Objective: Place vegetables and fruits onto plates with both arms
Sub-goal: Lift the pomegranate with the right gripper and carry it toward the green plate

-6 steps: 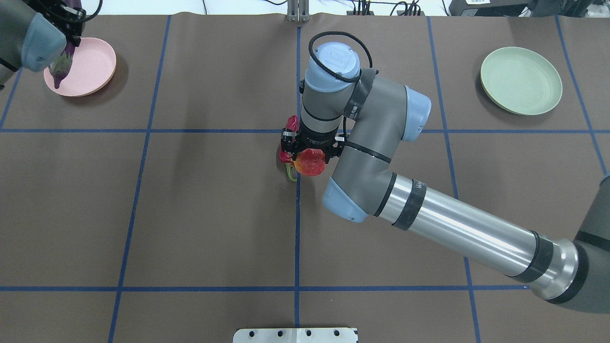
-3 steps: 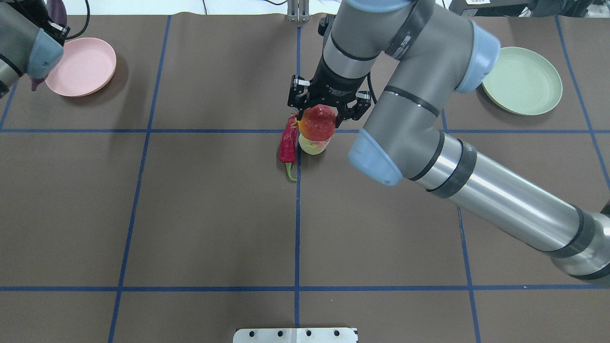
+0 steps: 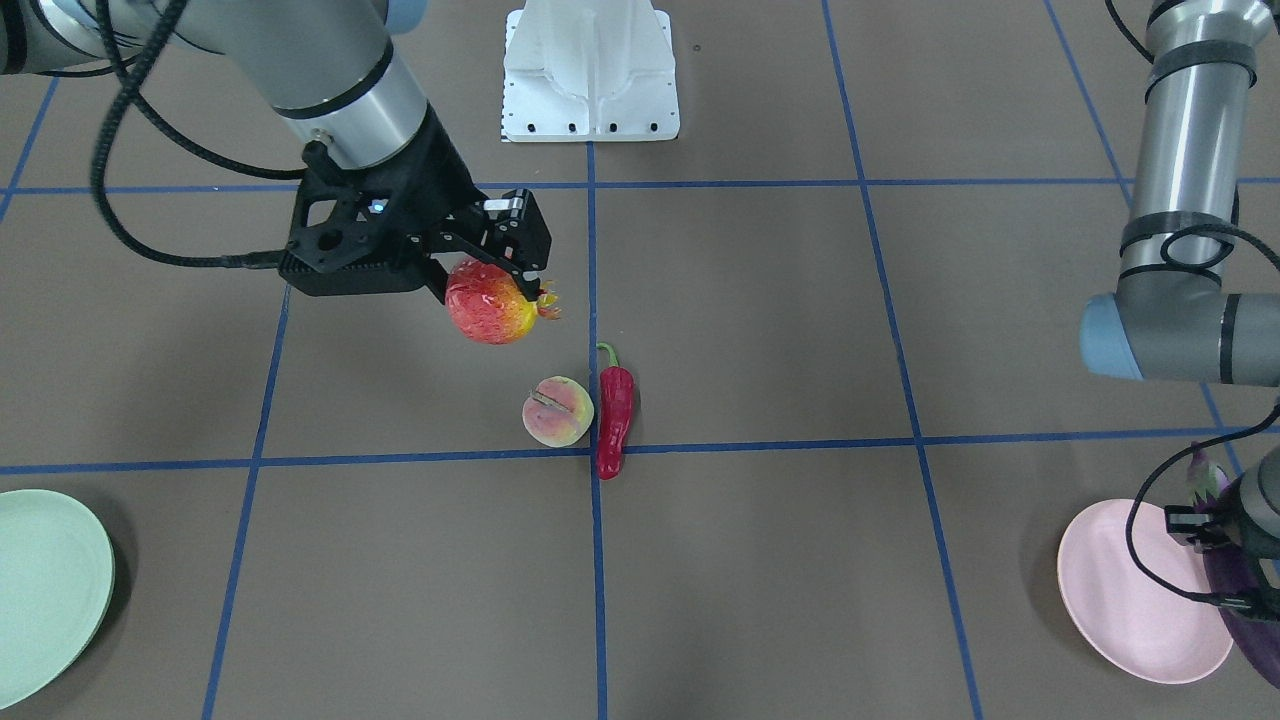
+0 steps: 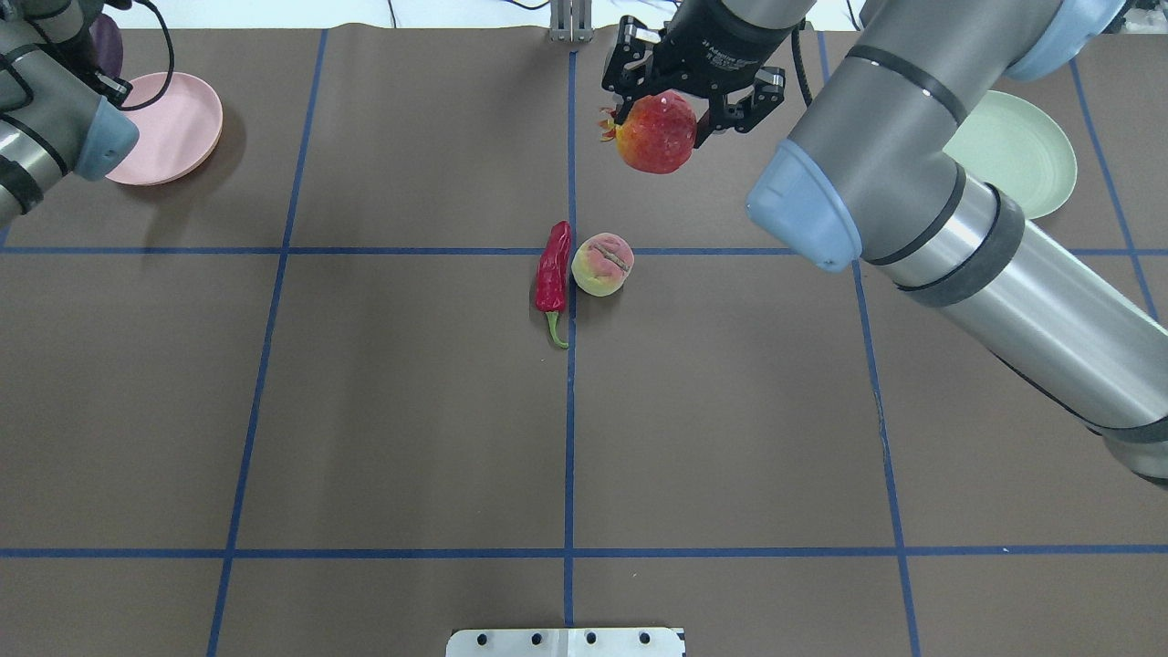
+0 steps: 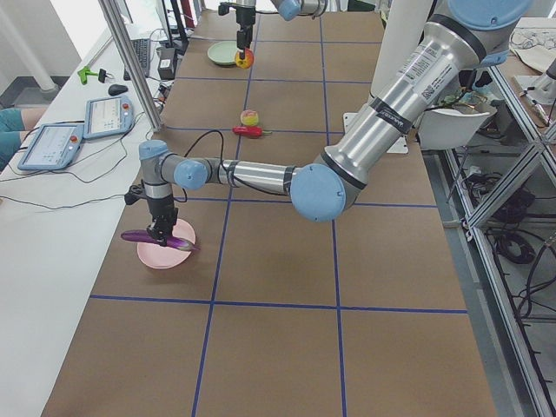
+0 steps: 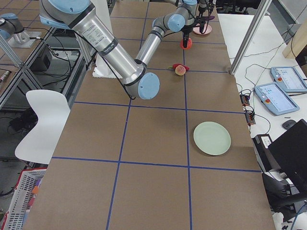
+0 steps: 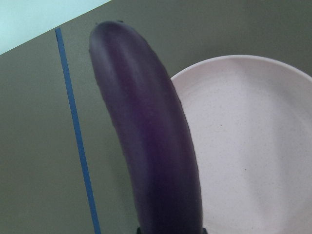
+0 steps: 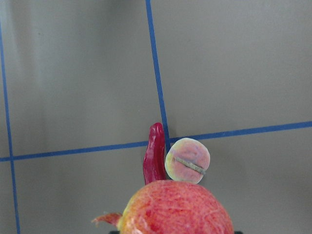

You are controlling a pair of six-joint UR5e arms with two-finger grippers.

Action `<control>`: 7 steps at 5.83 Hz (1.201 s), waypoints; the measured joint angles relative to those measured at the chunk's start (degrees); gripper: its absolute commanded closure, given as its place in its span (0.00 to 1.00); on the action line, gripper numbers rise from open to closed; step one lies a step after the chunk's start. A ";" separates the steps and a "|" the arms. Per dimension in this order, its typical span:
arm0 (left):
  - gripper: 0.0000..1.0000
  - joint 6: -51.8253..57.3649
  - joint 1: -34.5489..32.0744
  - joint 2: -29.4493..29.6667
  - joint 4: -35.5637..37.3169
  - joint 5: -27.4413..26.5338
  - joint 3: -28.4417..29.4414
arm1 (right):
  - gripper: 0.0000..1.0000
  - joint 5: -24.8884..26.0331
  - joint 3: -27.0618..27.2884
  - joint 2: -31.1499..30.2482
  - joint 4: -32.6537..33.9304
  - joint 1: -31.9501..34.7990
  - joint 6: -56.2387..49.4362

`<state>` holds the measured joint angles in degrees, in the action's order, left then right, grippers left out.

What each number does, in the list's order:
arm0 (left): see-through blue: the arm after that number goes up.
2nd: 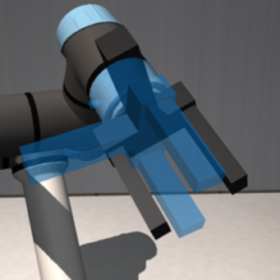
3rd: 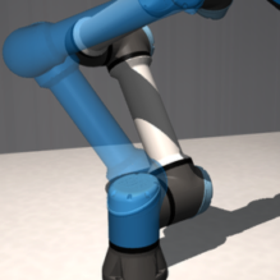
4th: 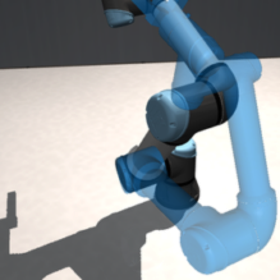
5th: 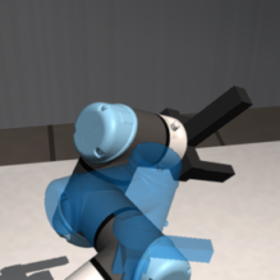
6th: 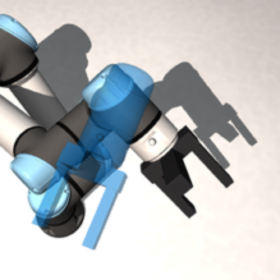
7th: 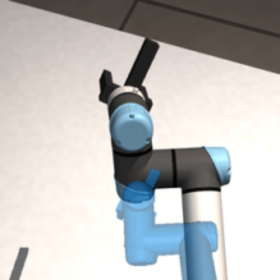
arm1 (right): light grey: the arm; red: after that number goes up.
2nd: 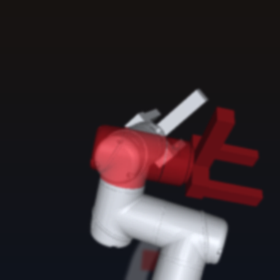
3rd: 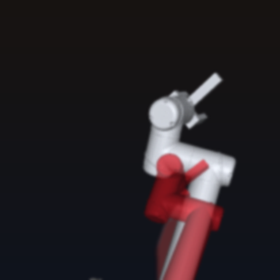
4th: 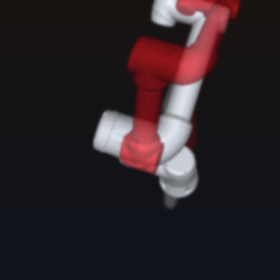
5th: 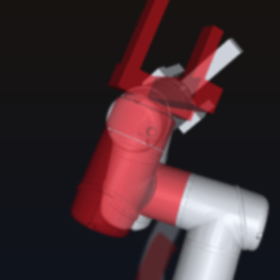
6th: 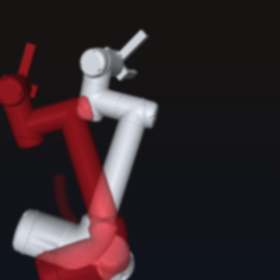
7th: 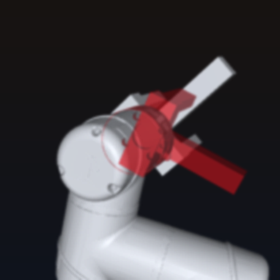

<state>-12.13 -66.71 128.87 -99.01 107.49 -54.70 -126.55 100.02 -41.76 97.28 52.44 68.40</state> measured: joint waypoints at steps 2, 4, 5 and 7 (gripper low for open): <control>1.00 0.07 2.40 -0.82 -0.67 -1.68 0.27 | 1.00 0.22 -0.12 -0.51 0.02 3.47 -0.68; 0.16 0.38 3.15 -1.65 -0.59 -3.38 0.27 | 1.00 0.70 -1.05 -1.08 0.02 5.60 -3.16; 0.00 0.66 3.22 -1.72 -0.40 -4.05 0.28 | 1.00 0.84 -1.80 -1.23 -0.01 6.58 -4.34; 0.00 0.88 2.79 -1.75 -0.68 -4.61 0.13 | 1.00 3.48 -3.21 -1.30 -0.09 8.11 -8.70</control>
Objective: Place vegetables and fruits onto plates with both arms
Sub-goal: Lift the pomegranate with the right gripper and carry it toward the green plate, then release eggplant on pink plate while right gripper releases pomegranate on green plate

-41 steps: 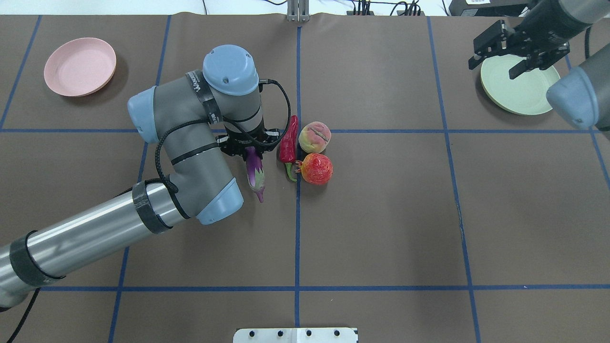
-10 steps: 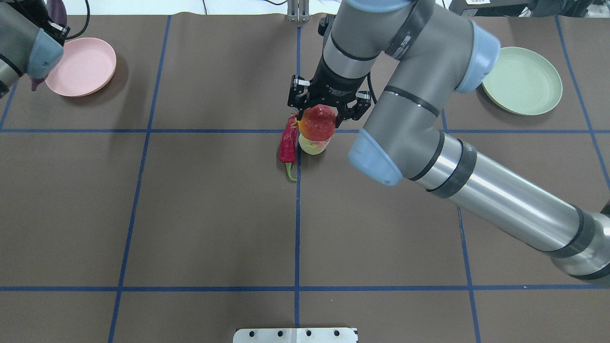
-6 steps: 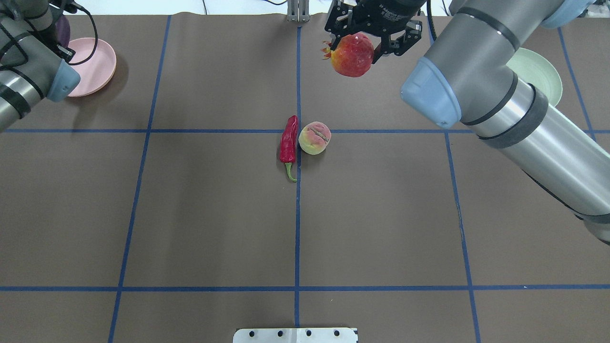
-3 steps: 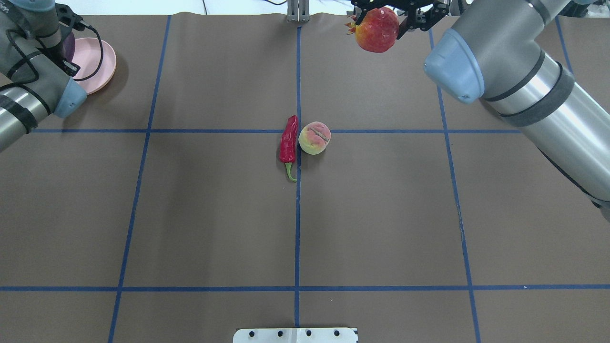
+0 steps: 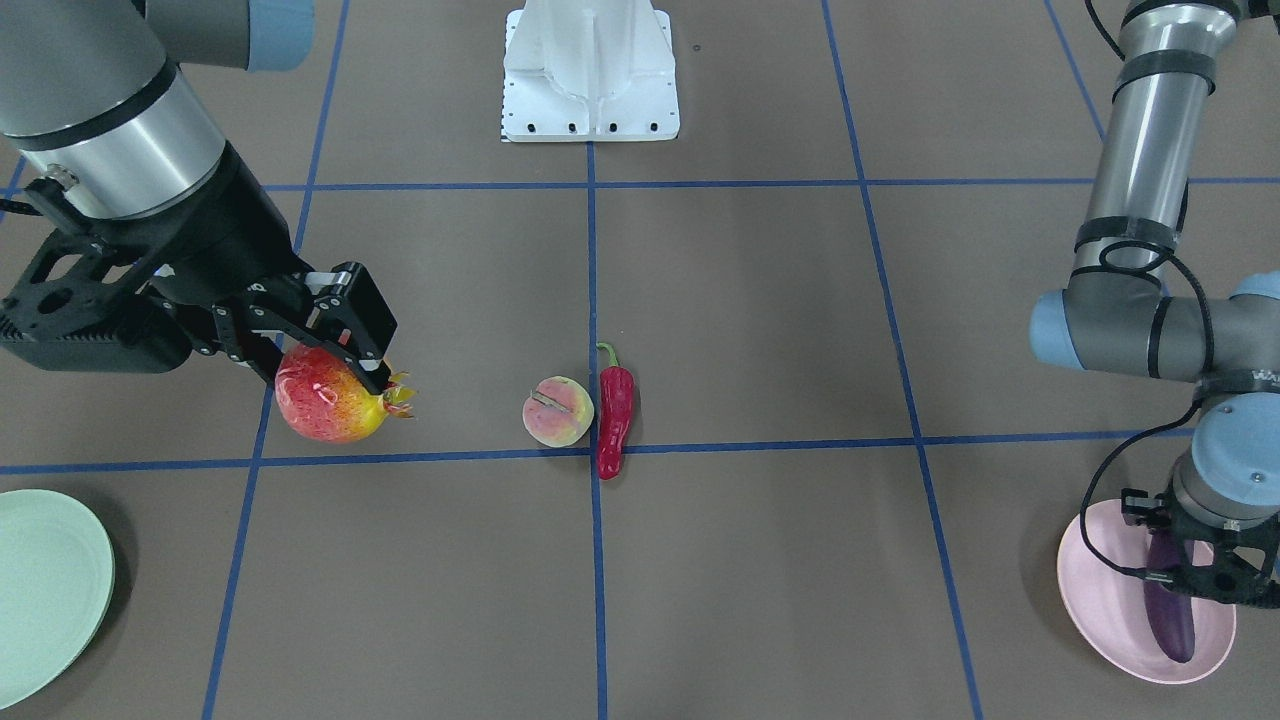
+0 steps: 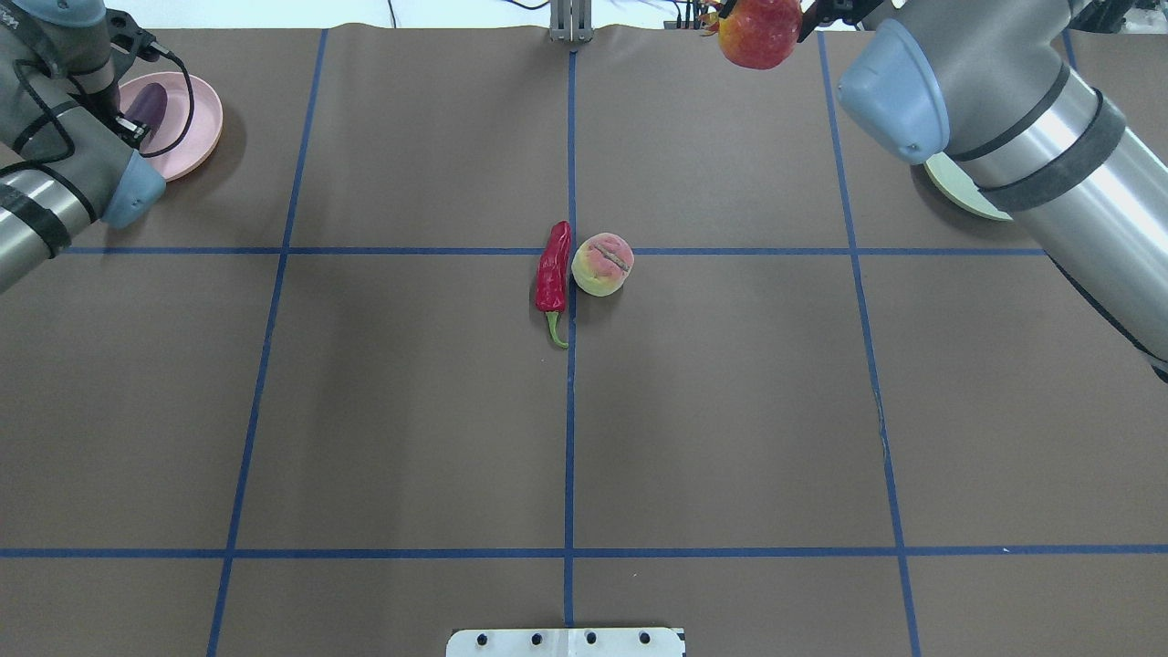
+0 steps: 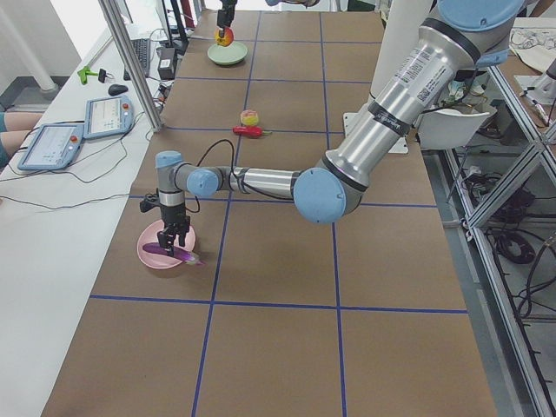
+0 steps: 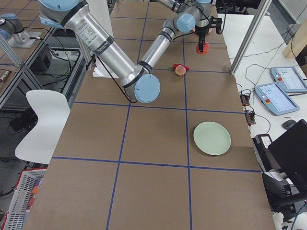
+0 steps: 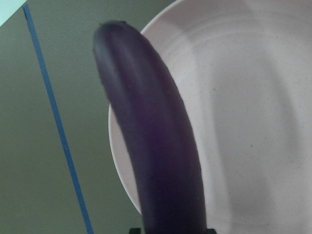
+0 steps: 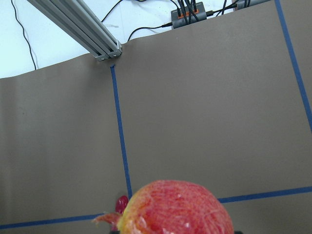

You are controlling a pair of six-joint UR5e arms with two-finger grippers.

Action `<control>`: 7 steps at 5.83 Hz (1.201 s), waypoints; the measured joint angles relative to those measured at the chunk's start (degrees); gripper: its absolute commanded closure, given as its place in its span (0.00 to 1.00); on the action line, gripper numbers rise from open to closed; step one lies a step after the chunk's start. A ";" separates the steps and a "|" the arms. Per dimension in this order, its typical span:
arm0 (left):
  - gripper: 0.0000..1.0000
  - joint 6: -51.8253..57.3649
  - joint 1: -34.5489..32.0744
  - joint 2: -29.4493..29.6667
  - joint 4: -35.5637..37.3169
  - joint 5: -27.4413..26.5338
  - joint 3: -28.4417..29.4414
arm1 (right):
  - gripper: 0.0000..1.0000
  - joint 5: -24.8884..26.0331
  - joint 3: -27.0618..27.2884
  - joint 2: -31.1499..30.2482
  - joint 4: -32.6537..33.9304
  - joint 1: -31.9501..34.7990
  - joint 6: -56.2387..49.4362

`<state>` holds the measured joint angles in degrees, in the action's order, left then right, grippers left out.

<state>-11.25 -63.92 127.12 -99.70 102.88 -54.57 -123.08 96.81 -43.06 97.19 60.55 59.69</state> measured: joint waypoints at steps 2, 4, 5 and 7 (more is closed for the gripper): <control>0.00 0.14 -1.39 0.37 0.73 0.17 -1.54 | 1.00 2.46 -6.12 -0.04 -0.35 3.14 -13.77; 0.00 0.24 -2.85 4.52 8.28 1.51 -4.91 | 1.00 3.94 -14.75 -1.97 -4.93 7.07 -28.04; 0.00 -0.29 -2.96 7.19 13.17 4.89 -7.43 | 1.00 4.23 -19.33 -4.97 -11.91 8.59 -32.24; 0.00 -5.82 -2.09 10.66 17.15 12.02 -10.65 | 1.00 4.25 -27.19 -11.24 -25.57 9.85 -37.74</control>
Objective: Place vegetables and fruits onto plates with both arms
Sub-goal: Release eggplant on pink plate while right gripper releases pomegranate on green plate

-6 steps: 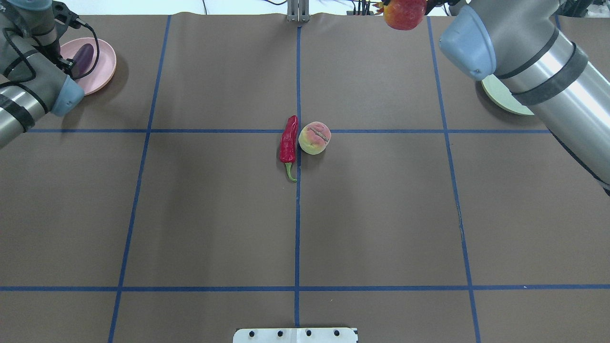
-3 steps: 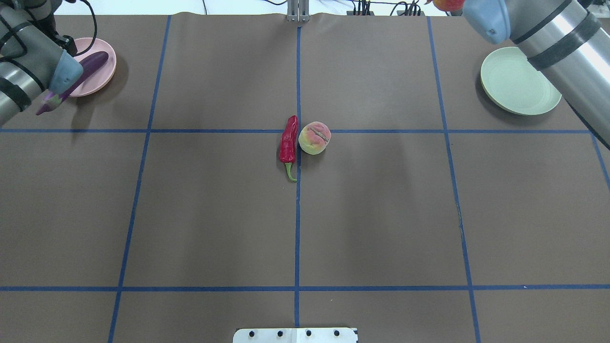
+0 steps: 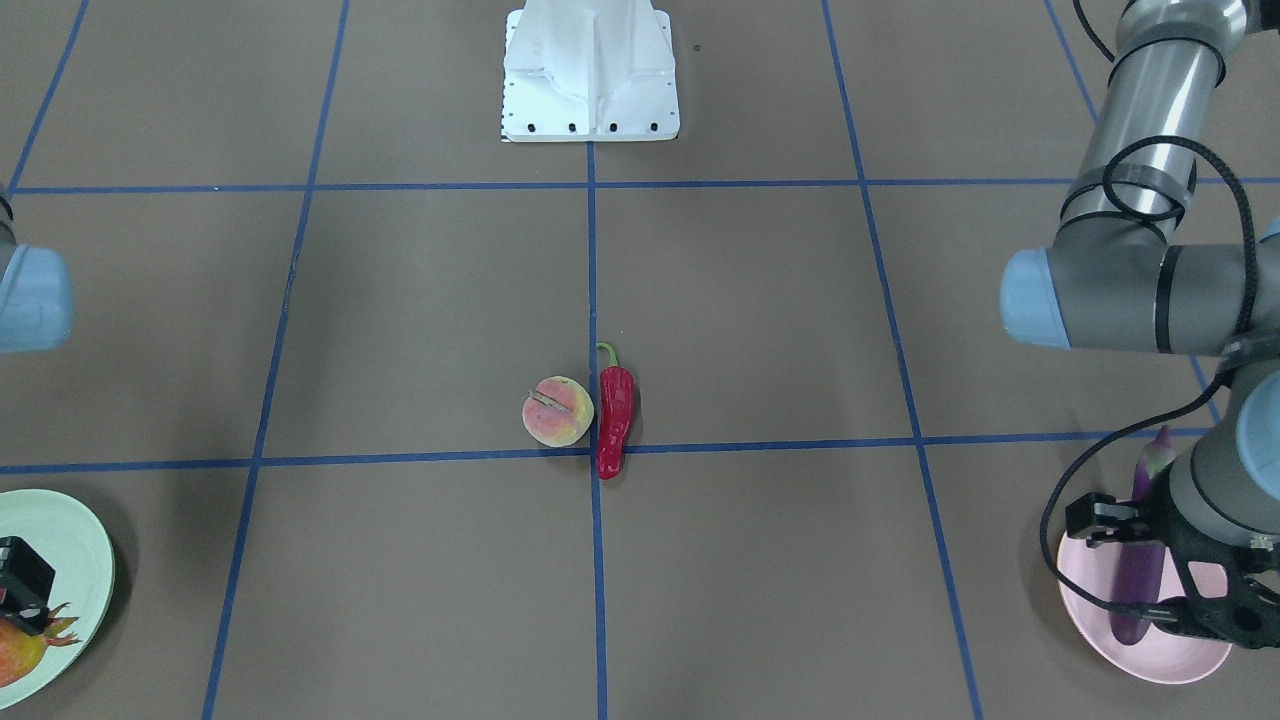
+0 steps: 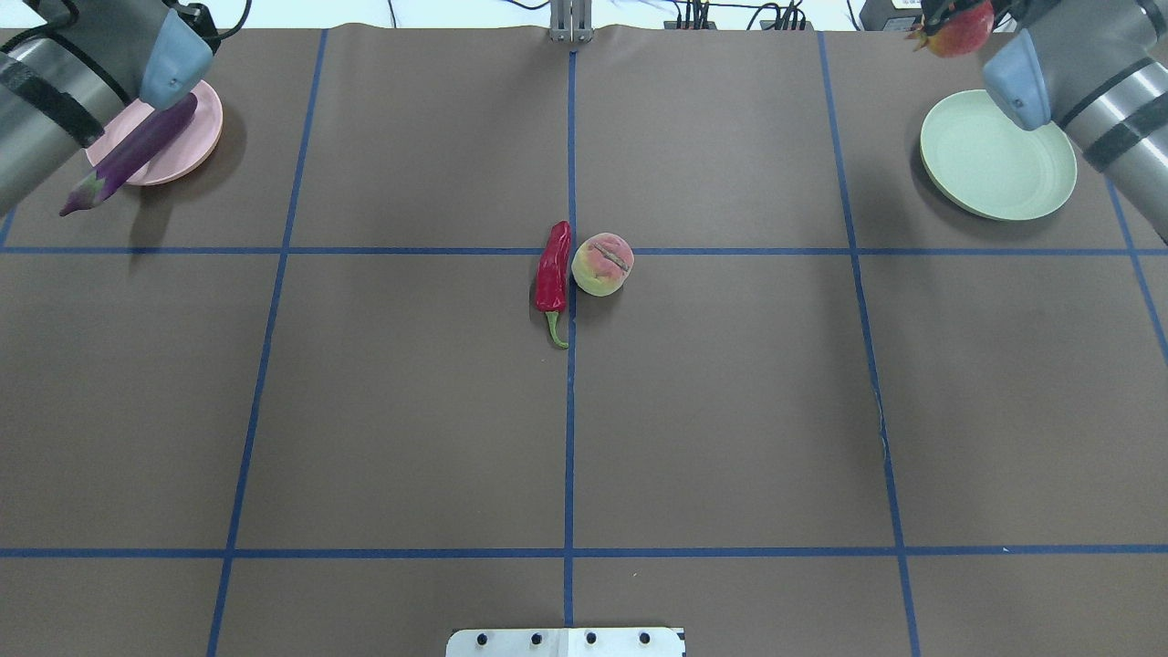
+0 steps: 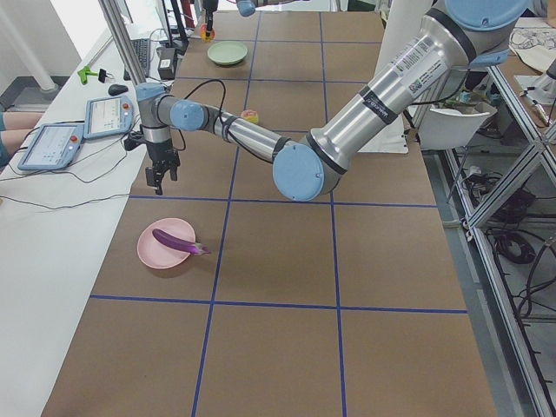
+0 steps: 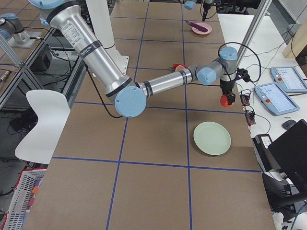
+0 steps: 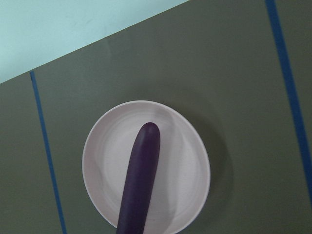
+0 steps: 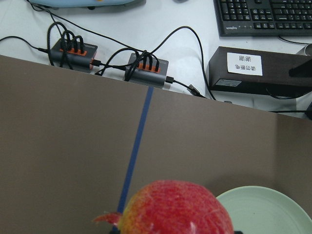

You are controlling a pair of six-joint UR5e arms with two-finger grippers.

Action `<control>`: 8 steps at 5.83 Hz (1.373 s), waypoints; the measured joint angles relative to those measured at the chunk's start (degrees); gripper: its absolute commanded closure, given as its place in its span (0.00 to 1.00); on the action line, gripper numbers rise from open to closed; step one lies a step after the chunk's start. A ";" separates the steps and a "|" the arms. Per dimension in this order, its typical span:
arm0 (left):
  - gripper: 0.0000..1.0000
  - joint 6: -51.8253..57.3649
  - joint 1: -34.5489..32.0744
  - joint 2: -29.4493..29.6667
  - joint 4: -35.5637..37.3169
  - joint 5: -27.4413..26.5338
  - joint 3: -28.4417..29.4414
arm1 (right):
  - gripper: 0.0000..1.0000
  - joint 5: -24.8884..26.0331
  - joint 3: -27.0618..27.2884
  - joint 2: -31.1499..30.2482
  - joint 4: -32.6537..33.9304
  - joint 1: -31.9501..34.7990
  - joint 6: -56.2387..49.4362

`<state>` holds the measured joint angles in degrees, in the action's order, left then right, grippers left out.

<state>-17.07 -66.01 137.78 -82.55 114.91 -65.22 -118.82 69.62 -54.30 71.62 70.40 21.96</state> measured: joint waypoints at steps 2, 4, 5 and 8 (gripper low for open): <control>0.00 -6.98 3.01 2.42 0.43 2.25 -0.63 | 1.00 -2.20 -4.89 -3.31 -2.93 -0.54 -2.99; 0.00 -9.59 4.18 3.64 0.49 2.41 -0.80 | 0.80 -4.43 -7.72 -4.26 -3.13 -2.67 -3.45; 0.00 -9.92 4.27 3.84 0.53 2.42 -0.97 | 0.28 -5.13 -8.13 -4.62 -3.03 -3.21 -3.64; 0.00 -10.78 4.48 4.20 0.85 2.57 -1.63 | 0.01 -6.16 -8.73 -5.04 -2.73 -2.56 -5.62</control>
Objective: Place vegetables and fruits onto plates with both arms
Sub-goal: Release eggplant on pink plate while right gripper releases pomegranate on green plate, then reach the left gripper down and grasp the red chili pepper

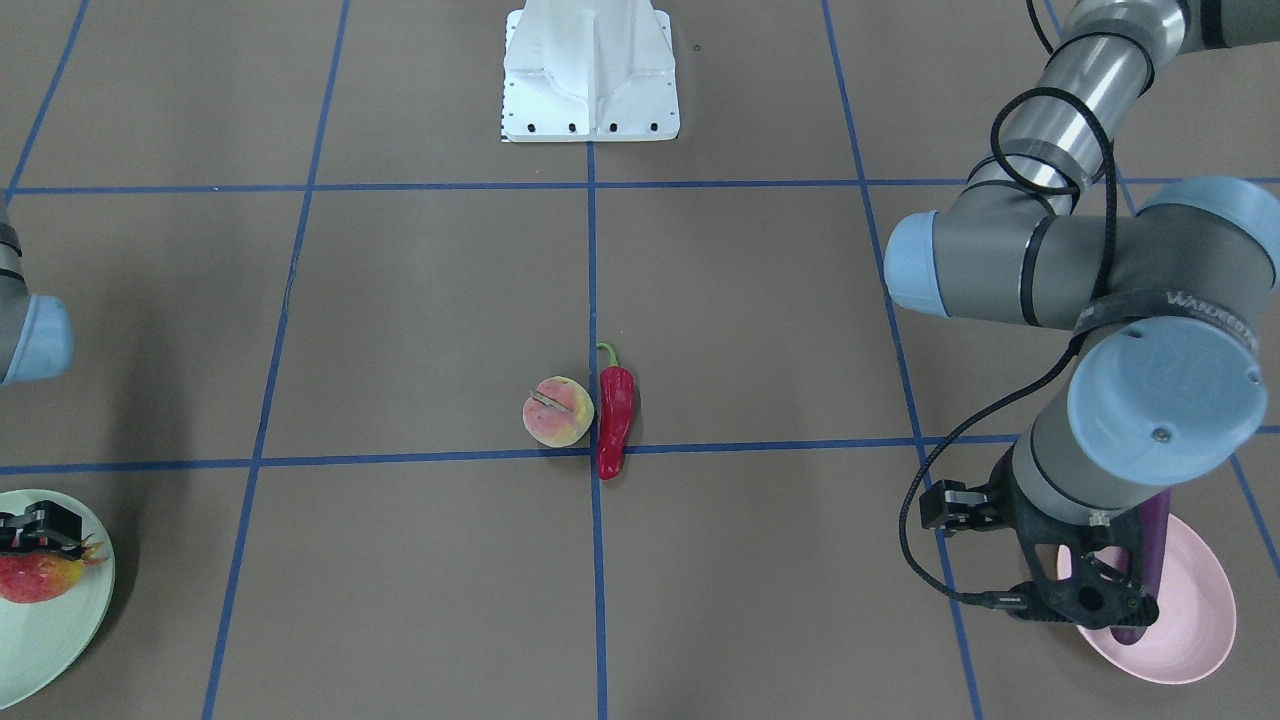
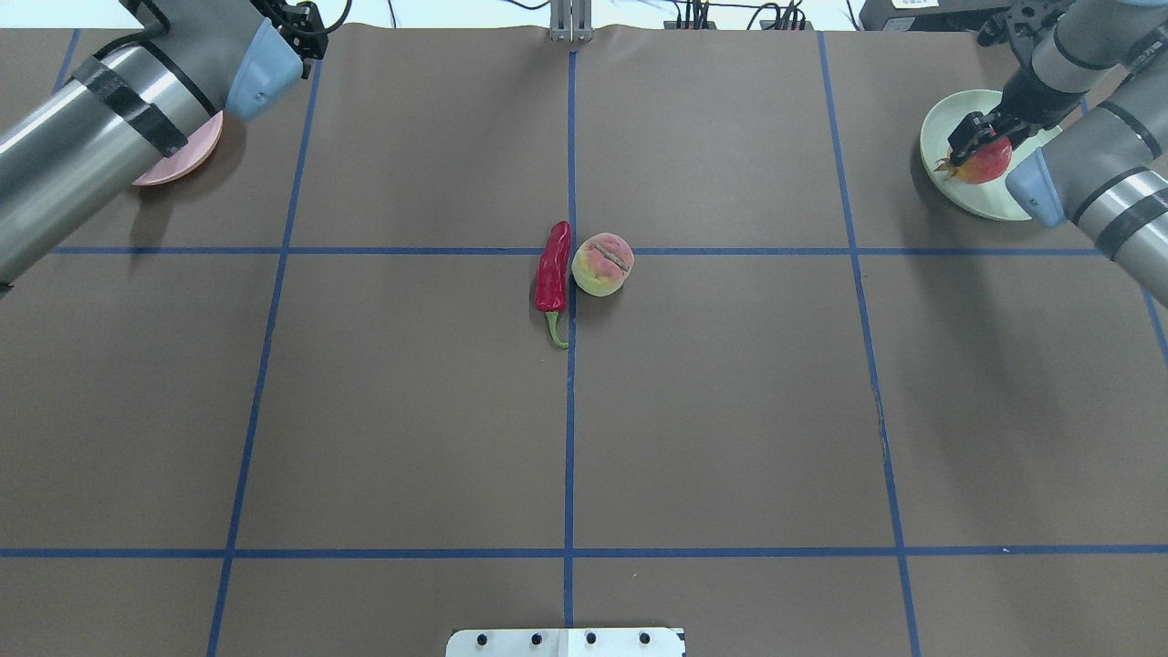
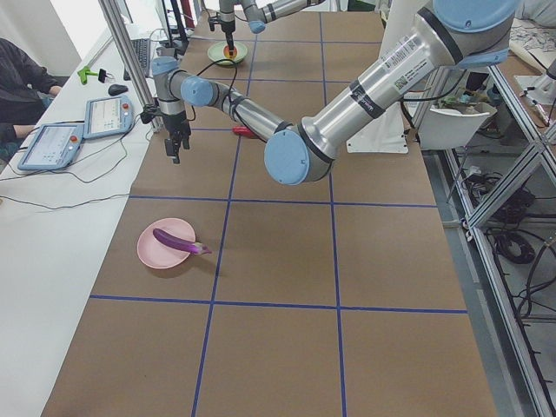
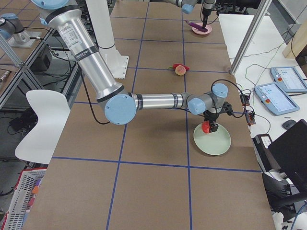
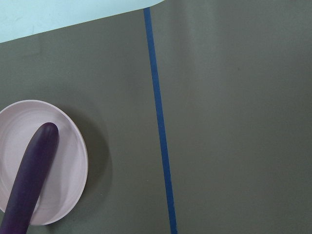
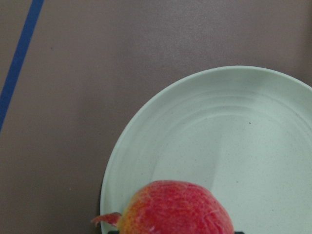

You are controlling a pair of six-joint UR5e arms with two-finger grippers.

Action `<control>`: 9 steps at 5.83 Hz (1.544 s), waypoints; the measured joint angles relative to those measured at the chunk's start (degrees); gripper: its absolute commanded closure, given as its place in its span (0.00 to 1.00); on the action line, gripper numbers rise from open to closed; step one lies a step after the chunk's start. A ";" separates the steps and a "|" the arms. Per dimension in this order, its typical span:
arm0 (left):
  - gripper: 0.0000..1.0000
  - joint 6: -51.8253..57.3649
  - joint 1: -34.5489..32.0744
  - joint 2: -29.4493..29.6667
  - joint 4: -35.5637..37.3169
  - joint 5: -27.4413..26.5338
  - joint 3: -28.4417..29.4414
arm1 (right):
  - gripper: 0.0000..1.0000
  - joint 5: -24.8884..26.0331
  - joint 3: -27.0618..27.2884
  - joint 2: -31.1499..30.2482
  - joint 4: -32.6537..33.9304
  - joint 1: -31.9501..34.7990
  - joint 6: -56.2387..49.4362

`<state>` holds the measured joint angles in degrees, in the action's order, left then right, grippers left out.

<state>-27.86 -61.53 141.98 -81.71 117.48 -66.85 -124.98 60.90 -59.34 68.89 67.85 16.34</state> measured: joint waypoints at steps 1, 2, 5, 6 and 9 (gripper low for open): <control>0.00 -1.67 0.91 0.50 0.16 0.08 -0.35 | 0.01 -0.53 0.00 0.18 0.15 0.64 -0.12; 0.00 -4.49 2.81 1.42 0.15 0.42 -0.50 | 0.01 -1.45 0.07 0.37 0.45 1.41 -0.15; 0.00 -10.35 6.99 4.34 -1.45 3.56 -1.09 | 0.01 -4.99 3.82 0.77 8.40 5.38 -5.24; 0.00 -10.62 7.34 4.28 -3.07 4.62 -1.84 | 0.01 -4.88 5.91 0.83 14.74 6.92 -11.00; 0.00 -17.90 13.64 3.20 -13.13 4.46 -2.00 | 0.01 -6.05 15.41 0.39 32.40 11.00 -17.92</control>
<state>-45.76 -47.89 145.17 -94.83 121.93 -68.85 -131.04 76.31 -58.95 101.29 78.85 -1.58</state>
